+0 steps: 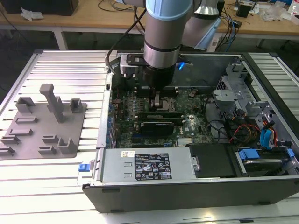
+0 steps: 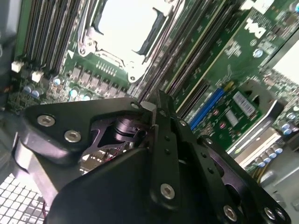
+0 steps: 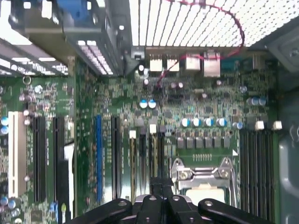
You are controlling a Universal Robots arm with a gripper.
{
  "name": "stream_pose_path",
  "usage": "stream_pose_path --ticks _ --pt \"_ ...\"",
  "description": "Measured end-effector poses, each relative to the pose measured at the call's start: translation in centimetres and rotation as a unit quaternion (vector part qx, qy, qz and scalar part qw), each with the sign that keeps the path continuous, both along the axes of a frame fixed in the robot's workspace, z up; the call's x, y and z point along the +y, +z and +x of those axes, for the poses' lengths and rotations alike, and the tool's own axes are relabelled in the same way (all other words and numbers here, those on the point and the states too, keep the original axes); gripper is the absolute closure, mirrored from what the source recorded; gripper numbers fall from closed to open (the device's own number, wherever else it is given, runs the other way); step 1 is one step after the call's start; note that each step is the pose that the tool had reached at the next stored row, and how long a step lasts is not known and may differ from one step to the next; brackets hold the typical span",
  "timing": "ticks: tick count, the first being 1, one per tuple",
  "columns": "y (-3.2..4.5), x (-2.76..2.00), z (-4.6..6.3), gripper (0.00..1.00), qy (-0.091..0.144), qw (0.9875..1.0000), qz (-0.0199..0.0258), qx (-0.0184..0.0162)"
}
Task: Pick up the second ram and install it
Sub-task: 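Press down the second ram until it locks into place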
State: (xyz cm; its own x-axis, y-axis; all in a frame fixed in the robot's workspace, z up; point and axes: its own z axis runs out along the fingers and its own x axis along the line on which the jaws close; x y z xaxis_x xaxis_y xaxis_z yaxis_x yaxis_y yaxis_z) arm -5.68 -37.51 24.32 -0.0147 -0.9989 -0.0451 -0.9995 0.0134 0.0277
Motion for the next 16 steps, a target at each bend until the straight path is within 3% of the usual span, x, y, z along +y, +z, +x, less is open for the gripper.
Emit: stream_pose_path --ticks 16 --pt "-1.22 -0.03 -0.3 0.92 0.0 1.0 -0.0003 0.0"
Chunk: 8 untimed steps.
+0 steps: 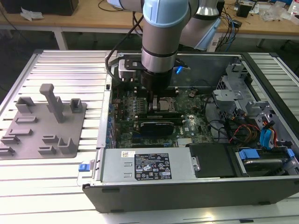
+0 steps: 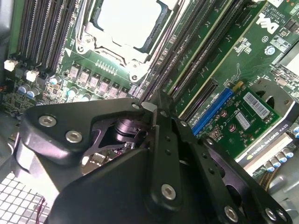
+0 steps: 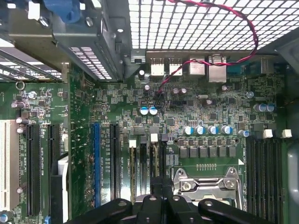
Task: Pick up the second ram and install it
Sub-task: 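Press down the second ram until it locks into place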
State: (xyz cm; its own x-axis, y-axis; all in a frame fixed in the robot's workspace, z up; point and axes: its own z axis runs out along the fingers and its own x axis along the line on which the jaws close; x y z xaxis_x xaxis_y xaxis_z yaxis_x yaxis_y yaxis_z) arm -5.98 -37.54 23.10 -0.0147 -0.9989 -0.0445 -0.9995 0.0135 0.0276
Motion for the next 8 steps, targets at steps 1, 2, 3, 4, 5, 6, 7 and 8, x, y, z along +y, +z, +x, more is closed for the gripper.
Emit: stream_pose_path --ticks 1,2,3,4,5,6,7,8 --pt "-0.01 0.0 0.0 0.92 0.0 1.0 0.0001 0.0" --pt "-0.04 0.01 0.0 0.92 0.0 1.0 0.0003 -0.0001" --pt "-0.12 0.0 -0.02 0.92 0.0 1.0 0.0008 0.0" --pt "-0.16 0.0 -0.03 0.92 0.0 1.0 0.0011 0.0" --pt "-0.17 0.01 -0.03 0.92 0.0 1.0 0.0013 -0.0001" --pt "-0.19 0.01 -0.03 0.92 0.0 1.0 0.0012 -0.0001" --pt "-0.3 0.0 -0.04 0.92 0.0 1.0 0.0011 0.0" --pt "-0.3 0.0 -0.04 0.92 0.0 1.0 0.001 0.0001"
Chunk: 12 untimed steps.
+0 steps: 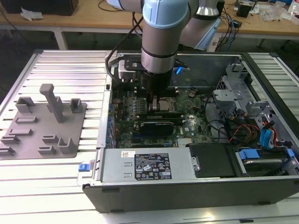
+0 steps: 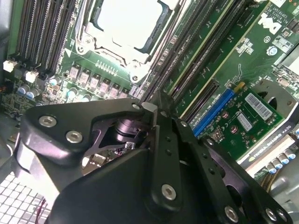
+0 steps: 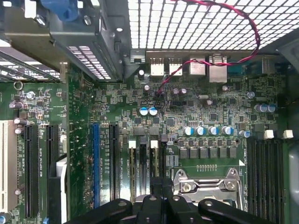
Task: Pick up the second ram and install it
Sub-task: 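Press down the second ram until it locks into place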
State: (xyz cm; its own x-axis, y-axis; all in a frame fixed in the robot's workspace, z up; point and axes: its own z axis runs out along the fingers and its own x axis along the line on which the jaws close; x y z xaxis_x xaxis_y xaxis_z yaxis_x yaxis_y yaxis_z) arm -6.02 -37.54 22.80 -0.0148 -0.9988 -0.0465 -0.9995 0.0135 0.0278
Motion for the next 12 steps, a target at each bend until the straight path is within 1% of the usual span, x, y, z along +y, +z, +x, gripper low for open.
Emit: stream_pose_path --ticks 3,4,5,7,8,12 --pt "-0.02 0.01 0.0 0.92 0.0 1.0 0.0003 -0.0001" --pt "0.18 0.04 0.0 0.92 0.0 1.0 0.0014 -0.0008" --pt "0.71 0.02 0.0 0.92 0.0 1.0 0.0006 -0.0004" --pt "2.08 0.01 0.0 0.92 0.0 1.0 0.0003 -0.0001" --pt "2.6 0.01 0.0 0.92 0.0 1.0 0.0003 -0.0002" --pt "2.67 0.01 0.0 0.92 0.0 1.0 0.0004 -0.0001"
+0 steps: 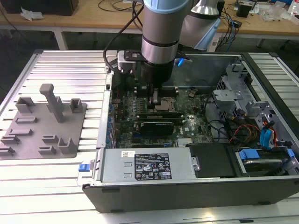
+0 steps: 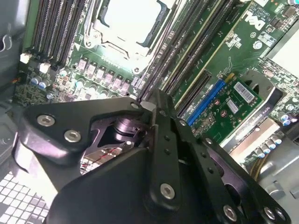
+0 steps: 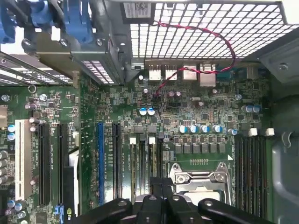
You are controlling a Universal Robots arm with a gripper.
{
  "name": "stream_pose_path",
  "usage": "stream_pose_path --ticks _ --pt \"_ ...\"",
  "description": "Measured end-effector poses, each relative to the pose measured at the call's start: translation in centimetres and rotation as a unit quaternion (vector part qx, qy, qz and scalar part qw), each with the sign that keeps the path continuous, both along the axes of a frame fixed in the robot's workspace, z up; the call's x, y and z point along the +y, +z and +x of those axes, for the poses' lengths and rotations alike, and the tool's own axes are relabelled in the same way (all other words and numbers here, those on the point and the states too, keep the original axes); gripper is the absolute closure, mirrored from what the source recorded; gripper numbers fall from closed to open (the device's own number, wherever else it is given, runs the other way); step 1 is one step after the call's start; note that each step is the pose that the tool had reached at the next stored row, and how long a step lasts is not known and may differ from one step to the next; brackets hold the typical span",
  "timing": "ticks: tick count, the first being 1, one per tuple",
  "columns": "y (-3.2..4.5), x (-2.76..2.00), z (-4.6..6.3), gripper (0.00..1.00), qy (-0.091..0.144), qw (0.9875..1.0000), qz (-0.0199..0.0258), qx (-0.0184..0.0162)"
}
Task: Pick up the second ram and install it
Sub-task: 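Press down the second ram until it locks into place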
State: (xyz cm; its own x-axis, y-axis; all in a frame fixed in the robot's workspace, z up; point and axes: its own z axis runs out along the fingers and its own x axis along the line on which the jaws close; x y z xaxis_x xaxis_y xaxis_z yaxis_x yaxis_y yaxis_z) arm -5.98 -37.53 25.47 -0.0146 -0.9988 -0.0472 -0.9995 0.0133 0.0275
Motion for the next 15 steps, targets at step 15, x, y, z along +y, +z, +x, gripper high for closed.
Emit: stream_pose_path --ticks 15 --pt "0.01 0.0 3.5 0.92 0.0 1.0 -0.0001 0.0"
